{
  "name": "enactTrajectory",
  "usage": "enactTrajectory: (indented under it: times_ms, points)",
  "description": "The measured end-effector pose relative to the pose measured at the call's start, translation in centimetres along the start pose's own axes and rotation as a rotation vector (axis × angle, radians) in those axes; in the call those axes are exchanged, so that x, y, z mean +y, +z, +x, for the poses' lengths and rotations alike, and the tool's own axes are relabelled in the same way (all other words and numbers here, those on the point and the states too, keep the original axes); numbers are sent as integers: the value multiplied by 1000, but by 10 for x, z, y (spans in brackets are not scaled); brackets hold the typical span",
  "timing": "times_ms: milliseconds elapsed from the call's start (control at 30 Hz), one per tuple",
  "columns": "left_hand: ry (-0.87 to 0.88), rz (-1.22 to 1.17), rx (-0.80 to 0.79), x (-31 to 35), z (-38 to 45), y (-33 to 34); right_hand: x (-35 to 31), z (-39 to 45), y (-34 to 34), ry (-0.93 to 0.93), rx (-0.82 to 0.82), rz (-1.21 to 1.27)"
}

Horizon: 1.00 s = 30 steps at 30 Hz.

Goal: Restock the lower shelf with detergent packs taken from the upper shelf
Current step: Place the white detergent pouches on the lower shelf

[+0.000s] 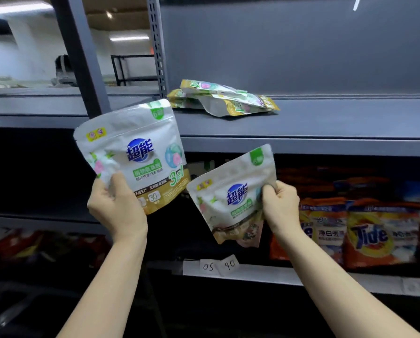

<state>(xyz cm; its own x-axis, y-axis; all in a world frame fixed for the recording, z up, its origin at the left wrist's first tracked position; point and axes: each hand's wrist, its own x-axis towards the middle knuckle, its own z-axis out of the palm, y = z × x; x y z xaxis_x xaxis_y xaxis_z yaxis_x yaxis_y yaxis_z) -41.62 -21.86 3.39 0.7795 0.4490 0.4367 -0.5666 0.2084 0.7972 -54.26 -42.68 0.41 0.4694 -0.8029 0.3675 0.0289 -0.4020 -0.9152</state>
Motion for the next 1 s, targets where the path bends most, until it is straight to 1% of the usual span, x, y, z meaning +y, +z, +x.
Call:
enactTrajectory:
  times_ms: [67,133,233,300,433,533,600,667,700,767,833,900,1000]
  points:
    - [41,49,7,0,-6,-8,11,-9,5,14,14,-96]
    - [45,30,9,-1,-10,-15,19,-19,11,45,27,-140]
    - [-6,2,13,-5,-8,-24,26,-32,23,98,16,-191]
    - [-46,15,-6,-12,-7,-32,29,-39,35,127,-49,-200]
    - [-135,64,-92,-31,-19,-44,39,-43,66,203,-236,-146]
    - [-208,115,-111,-50,-37,-54,52,-39,89,285,-261,-101]
    - [-274,141,-105,-67,-44,-61,64,-33,104,425,-263,1]
    - [-324,162,-125,-83,-47,-65,74,-24,121,537,-289,46]
    - [-340,172,-146,-90,-48,-65,78,-19,130,562,-286,57]
    - [-374,180,-196,-105,-51,-61,85,-7,148,569,-212,102]
    - [-400,242,-273,-122,-54,-55,92,3,162,564,-149,185]
    - [-432,300,-330,-142,-56,-47,100,13,172,574,-127,252]
    - [-532,362,-331,-167,-52,-32,108,26,184,593,-39,332]
